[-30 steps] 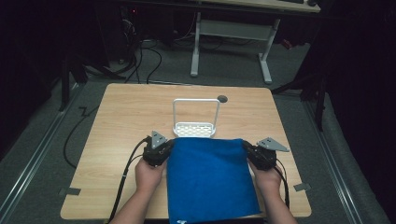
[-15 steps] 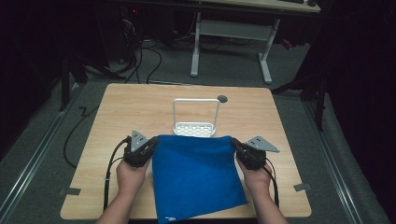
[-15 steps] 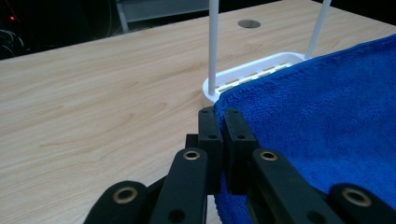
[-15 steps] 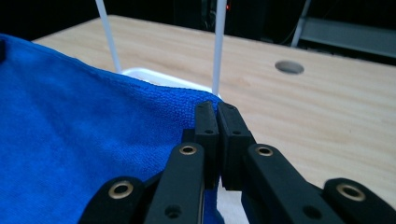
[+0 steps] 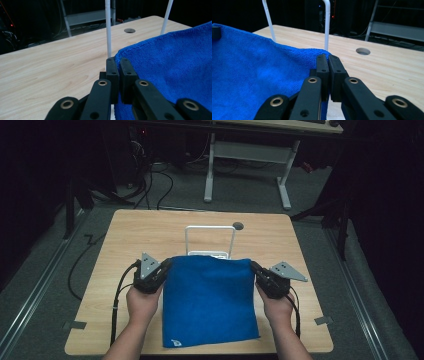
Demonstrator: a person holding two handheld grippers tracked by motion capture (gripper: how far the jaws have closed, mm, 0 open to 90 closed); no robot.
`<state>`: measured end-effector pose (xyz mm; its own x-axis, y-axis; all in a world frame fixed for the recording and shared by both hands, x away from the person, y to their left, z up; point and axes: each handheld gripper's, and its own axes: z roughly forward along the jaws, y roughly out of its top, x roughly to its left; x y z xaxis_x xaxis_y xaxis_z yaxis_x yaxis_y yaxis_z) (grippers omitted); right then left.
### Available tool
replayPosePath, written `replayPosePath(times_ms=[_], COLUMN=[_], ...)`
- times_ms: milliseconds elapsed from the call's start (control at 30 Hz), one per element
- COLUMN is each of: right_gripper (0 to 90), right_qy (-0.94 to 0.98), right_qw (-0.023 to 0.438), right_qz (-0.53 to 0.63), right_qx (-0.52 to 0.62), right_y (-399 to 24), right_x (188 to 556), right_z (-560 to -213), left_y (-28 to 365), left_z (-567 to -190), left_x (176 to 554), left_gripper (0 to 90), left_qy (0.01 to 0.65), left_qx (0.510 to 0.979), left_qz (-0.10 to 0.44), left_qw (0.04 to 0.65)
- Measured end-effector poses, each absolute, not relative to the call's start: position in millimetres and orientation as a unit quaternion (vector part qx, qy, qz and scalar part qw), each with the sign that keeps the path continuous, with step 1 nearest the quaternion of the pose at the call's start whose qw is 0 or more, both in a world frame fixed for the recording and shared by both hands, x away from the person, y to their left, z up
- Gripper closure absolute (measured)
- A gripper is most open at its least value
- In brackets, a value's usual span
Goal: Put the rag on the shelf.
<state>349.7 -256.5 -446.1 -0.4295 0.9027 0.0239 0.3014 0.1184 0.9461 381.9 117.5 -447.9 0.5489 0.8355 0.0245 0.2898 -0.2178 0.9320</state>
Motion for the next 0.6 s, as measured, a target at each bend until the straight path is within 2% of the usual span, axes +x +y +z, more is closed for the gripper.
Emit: replayPosePath(times_ms=[600], right_gripper=[88.2], right_qy=[0.670], right_qw=[0.325], right_qz=[0.517], right_qx=[0.421], right_y=[-253], right_x=[353], right_z=[-414], left_y=[120], left_z=[-416], left_x=[386], left_gripper=[87.7], left_qy=[0.384], left_qx=[0.712], left_qz=[0.293], left_qw=[0.510])
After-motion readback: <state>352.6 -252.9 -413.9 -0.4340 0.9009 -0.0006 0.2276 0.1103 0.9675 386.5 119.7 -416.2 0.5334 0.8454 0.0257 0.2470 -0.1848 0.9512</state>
